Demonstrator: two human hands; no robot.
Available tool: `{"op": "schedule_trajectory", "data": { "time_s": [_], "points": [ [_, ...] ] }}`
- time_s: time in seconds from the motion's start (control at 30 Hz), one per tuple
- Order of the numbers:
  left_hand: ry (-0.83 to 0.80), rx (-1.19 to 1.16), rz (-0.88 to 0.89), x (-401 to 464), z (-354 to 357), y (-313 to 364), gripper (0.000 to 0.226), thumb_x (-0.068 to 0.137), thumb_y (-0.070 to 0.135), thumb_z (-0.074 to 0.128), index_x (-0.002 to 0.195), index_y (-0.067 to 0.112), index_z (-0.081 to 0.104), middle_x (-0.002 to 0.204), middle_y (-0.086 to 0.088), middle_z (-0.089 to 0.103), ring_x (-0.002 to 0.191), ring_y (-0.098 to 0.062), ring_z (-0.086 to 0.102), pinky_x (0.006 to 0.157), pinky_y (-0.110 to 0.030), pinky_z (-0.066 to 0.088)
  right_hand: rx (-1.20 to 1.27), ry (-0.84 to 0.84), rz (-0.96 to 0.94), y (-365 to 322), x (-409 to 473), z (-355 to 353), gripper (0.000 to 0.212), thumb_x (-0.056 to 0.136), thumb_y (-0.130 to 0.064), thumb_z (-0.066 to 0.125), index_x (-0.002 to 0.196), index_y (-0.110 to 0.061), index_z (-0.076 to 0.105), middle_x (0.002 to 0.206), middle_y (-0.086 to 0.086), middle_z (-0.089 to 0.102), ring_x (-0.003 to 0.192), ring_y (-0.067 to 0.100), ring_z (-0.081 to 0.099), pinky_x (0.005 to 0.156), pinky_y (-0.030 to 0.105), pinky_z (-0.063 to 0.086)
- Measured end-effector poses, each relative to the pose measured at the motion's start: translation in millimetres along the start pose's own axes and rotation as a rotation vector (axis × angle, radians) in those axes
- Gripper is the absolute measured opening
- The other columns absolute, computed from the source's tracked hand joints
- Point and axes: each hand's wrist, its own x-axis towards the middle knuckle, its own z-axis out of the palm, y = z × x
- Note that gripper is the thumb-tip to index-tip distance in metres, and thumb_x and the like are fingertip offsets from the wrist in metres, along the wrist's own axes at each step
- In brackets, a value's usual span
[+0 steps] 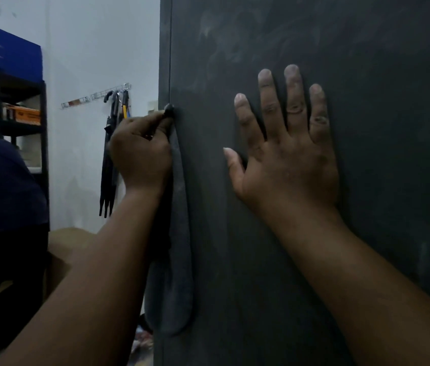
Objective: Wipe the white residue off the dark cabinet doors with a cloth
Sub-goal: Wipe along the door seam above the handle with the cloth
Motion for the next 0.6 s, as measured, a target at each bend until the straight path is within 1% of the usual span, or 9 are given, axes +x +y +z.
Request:
{"op": "schedule_trajectory", "data": {
  "time_s": [0.07,0.13,0.23,0.33,0.43,0.53,0.6],
  "points": [
    [-0.036,0.001,-0.009,-35,-12,-5,0.019,0.092,0.021,0.078,0.11,0.014,0.082,0.096,0.002,0.074,0.085,-0.005,0.067,0.08,-0.005,0.043,-0.007,-0.008,0.006,-2,-2,0,0.075,0.103,-0.058,0.028,0.165,-0.021,0.007,0.171,0.016,-0.009,0.157,0.039,-0.01,0.127,0.056,-0.006],
    [-0.084,-0.014,-0.011,-79,-29,-10,0.016,0.092,0.019,0.079,0.108,0.014,0.081,0.094,0.002,0.073,0.08,-0.004,0.066,0.077,-0.008,0.045,-0.009,-0.005,0.008,-3,-4,0,0.074,0.104,-0.057,0.027,0.165,-0.02,0.006,0.171,0.016,-0.01,0.158,0.039,-0.009,0.127,0.056,-0.005],
    [-0.121,-0.053,-0.08,-123,-49,-15,0.016,0.09,0.016,0.079,0.105,0.021,0.079,0.09,0.002,0.073,0.079,-0.004,0.066,0.072,-0.015,0.051,-0.006,0.008,0.012,-5,-6,1,0.074,0.105,-0.056,0.028,0.165,-0.019,0.007,0.171,0.017,-0.008,0.158,0.04,-0.007,0.126,0.056,-0.004],
    [-0.121,-0.065,-0.119,-107,-46,-21,0.018,0.09,0.02,0.08,0.107,0.026,0.077,0.091,0.006,0.075,0.081,-0.003,0.069,0.075,-0.018,0.054,-0.006,0.015,0.015,-6,-8,4,0.074,0.104,-0.056,0.028,0.165,-0.019,0.006,0.171,0.017,-0.008,0.158,0.04,-0.008,0.126,0.056,-0.005],
    [-0.057,-0.101,-0.186,-69,-34,-26,0.02,0.091,0.021,0.081,0.111,0.017,0.079,0.097,0.003,0.077,0.087,-0.005,0.072,0.084,-0.022,0.057,-0.001,0.028,0.015,-7,-11,5,0.075,0.104,-0.056,0.03,0.165,-0.019,0.007,0.171,0.017,-0.007,0.158,0.04,-0.006,0.126,0.056,-0.005],
    [-0.034,-0.088,-0.156,-68,-30,-32,0.021,0.092,0.019,0.08,0.111,0.011,0.08,0.097,0.002,0.075,0.086,-0.002,0.069,0.081,-0.015,0.053,-0.002,0.04,0.015,-10,-16,7,0.075,0.104,-0.056,0.03,0.165,-0.017,0.008,0.172,0.017,-0.006,0.158,0.04,-0.005,0.125,0.055,-0.006],
    [-0.03,-0.052,-0.113,-95,-36,-39,0.018,0.092,0.018,0.08,0.109,0.013,0.081,0.094,0.004,0.074,0.083,0.0,0.066,0.079,-0.012,0.048,-0.006,0.042,0.013,-12,-20,8,0.076,0.104,-0.056,0.03,0.165,-0.016,0.007,0.171,0.017,-0.006,0.158,0.04,-0.005,0.125,0.055,-0.006]
  ]
}}
